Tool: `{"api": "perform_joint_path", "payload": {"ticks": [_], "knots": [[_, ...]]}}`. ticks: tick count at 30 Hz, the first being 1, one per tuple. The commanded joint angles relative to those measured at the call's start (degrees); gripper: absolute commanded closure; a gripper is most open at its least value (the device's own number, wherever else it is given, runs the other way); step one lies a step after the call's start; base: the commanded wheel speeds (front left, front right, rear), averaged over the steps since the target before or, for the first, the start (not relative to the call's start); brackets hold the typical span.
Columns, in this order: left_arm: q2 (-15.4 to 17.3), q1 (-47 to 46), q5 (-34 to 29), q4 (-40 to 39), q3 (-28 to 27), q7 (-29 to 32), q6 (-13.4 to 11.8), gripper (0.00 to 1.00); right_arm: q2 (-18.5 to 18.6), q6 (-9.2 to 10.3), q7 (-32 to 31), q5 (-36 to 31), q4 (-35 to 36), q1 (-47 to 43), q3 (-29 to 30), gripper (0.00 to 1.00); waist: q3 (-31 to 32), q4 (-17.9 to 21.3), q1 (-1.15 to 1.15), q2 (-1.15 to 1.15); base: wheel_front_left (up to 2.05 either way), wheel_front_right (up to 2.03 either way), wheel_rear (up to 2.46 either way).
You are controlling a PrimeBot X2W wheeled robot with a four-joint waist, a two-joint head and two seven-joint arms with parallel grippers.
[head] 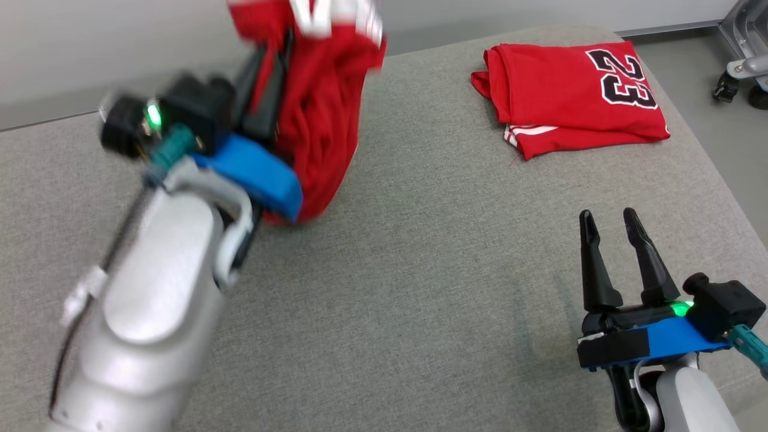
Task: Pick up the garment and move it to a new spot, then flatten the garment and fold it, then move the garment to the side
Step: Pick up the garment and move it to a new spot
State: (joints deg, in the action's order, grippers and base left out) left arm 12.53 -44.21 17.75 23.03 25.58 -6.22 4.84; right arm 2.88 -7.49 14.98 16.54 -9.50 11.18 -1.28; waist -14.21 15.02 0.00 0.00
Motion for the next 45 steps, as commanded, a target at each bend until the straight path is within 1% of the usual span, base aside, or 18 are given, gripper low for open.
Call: {"api": "perform_joint_path", "payload": {"ticks": [1, 3, 4, 7, 11, 12, 13, 17, 20, 22, 26, 30, 36, 41, 45], "knots": [[0.0, 1.3, 0.2, 0.4, 0.5, -0.4, -0.3, 1.0, 0.0, -0.01, 0.3, 0.1, 0.1, -0.4, 0.0, 0.0, 0.0, -0.1, 0.0, 0.0, 0.0, 0.0, 0.0], [-0.5, 5.2, 0.7, 1.2, 1.0, -1.1, -0.6, 1.0, 0.0, -0.01, 0.3, 0.1, 0.0, -0.2, -0.1, 0.0, -0.1, -0.2, 0.0, 0.0, 0.0, 0.0, 0.0], [-0.9, 8.9, 0.9, 2.1, 2.0, -1.8, -1.0, 1.0, 0.0, -0.01, 0.3, 0.0, -0.2, -0.1, -0.3, 0.0, 0.0, -0.4, 0.0, 0.0, 0.0, 0.0, 0.0], [-1.9, 14.3, 1.3, 3.5, 3.4, -2.8, -1.4, 1.0, 0.0, -0.01, 0.3, 0.0, -0.4, -0.1, -0.4, 0.0, 0.2, -0.8, 0.0, 0.0, 0.0, 0.0, 0.0], [-3.2, 19.0, 1.4, 5.6, 5.9, -4.1, -1.0, 1.0, 0.0, -0.01, 0.2, -0.3, -0.9, -0.7, -0.5, 0.0, 0.8, -1.8, 0.0, 0.0, 0.0, 0.0, 0.0], [-3.5, 19.6, 1.2, 6.1, 6.3, -4.4, -1.1, 0.6, 0.1, -0.01, 0.2, -0.4, -1.0, -0.8, -0.6, 0.0, 1.0, -2.0, 0.0, 0.0, 0.0, 0.0, 0.0], [-3.7, 20.1, 1.0, 6.5, 6.7, -4.8, -1.2, 0.01, 0.1, -0.01, 0.2, -0.5, -1.2, -0.9, -0.7, 0.0, 1.3, -2.2, 0.0, 0.0, 0.0, 0.0, 0.0], [-4.9, 21.0, 0.8, 5.8, 7.0, -7.4, -1.7, 0.0, 0.0, -0.01, 0.2, -1.0, -1.6, -1.7, -0.4, 0.0, 3.1, -3.7, 0.0, 0.0, 0.0, 0.0, 0.0], [-4.5, 21.1, 0.5, 3.1, 5.6, -8.6, -2.6, 0.0, 0.0, -0.01, 0.2, -1.5, -2.0, -2.7, -0.1, 0.0, 4.6, -5.4, 0.0, 0.0, 0.0, 0.0, 0.0], [-3.6, 21.7, 0.4, 1.0, 4.1, -8.8, -3.3, 0.0, 0.1, -0.01, 0.2, -1.8, -1.9, -3.2, 0.2, 0.0, 5.5, -6.7, 0.0, 0.0, 0.0, 0.0, 0.0], [-1.8, 23.5, 0.1, -3.9, -0.4, -8.9, -5.7, 0.0, 0.1, -0.01, 0.2, -2.3, -2.0, -4.1, 0.5, 0.0, 6.9, -9.1, 0.0, 0.0, 0.0, 0.0, 0.0], [0.5, 27.3, -0.1, -8.5, -5.7, -9.0, -7.5, 0.0, 0.1, -0.01, 0.2, -2.5, -2.1, -4.6, 1.1, 0.0, 7.8, -11.7, 0.0, 0.0, 0.0, 0.0, 0.0], [2.5, 34.0, -1.0, -13.4, -12.9, -9.0, -9.9, 0.0, 0.1, -0.01, 0.2, -2.8, -2.5, -5.7, 1.9, 0.0, 8.9, -15.1, 0.0, 0.0, 0.0, 0.0, 0.0], [2.6, 39.5, -1.5, -15.4, -17.3, -9.0, -10.8, 0.0, 0.1, -0.01, 0.2, -3.4, -2.9, -6.3, 2.5, 0.0, 9.7, -17.2, 0.0, 0.0, 0.0, 0.0, 0.0], [2.3, 43.5, -1.8, -15.3, -19.9, -9.0, -10.3, 0.0, 0.1, -0.01, 0.2, -4.0, -3.5, -7.1, 2.5, 0.0, 10.4, -18.2, 0.0, 0.0, 0.0, 0.0, 0.0]]}}
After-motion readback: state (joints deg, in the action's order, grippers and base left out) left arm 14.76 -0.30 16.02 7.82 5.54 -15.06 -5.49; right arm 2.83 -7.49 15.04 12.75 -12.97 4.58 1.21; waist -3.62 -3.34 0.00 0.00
